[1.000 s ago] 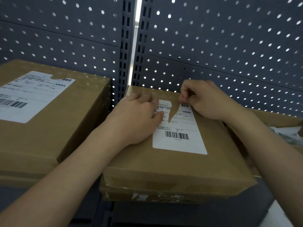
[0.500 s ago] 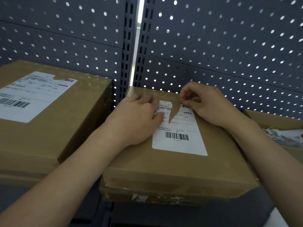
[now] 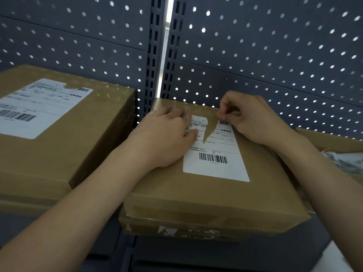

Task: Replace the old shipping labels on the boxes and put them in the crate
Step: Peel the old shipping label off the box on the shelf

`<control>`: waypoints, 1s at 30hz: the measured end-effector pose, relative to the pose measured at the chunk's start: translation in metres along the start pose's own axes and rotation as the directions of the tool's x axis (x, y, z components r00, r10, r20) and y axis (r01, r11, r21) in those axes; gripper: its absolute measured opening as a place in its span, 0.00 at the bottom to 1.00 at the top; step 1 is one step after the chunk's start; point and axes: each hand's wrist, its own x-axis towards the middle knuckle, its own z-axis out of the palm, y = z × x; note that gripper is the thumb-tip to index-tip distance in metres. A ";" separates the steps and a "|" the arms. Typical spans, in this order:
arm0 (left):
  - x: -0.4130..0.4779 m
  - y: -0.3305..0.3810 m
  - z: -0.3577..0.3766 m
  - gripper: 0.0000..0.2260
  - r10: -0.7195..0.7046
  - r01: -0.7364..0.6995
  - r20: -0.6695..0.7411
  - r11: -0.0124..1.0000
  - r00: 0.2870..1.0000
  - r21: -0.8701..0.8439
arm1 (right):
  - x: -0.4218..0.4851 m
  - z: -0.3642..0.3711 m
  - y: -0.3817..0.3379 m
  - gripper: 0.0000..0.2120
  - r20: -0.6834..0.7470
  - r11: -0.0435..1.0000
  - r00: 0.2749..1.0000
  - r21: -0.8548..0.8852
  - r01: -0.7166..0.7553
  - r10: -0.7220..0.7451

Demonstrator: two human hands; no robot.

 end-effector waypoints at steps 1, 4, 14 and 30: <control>0.000 0.000 0.000 0.27 0.000 0.000 0.000 1.000 1.000 0.003 | 0.000 0.000 -0.001 0.08 0.010 1.000 1.000 -0.018 0.006 -0.006; -0.001 0.001 0.000 0.26 -0.002 0.002 0.001 1.000 1.000 0.002 | -0.001 -0.002 -0.003 0.07 0.031 0.998 0.999 -0.046 0.038 -0.037; -0.001 0.001 -0.001 0.25 0.003 -0.003 -0.010 1.000 1.000 -0.004 | 0.000 -0.005 0.004 0.11 0.049 0.999 0.999 0.043 -0.021 0.019; -0.004 0.004 -0.006 0.25 -0.014 0.014 0.015 1.000 1.000 -0.003 | -0.001 0.000 -0.003 0.09 0.093 0.990 0.994 -0.120 0.070 -0.059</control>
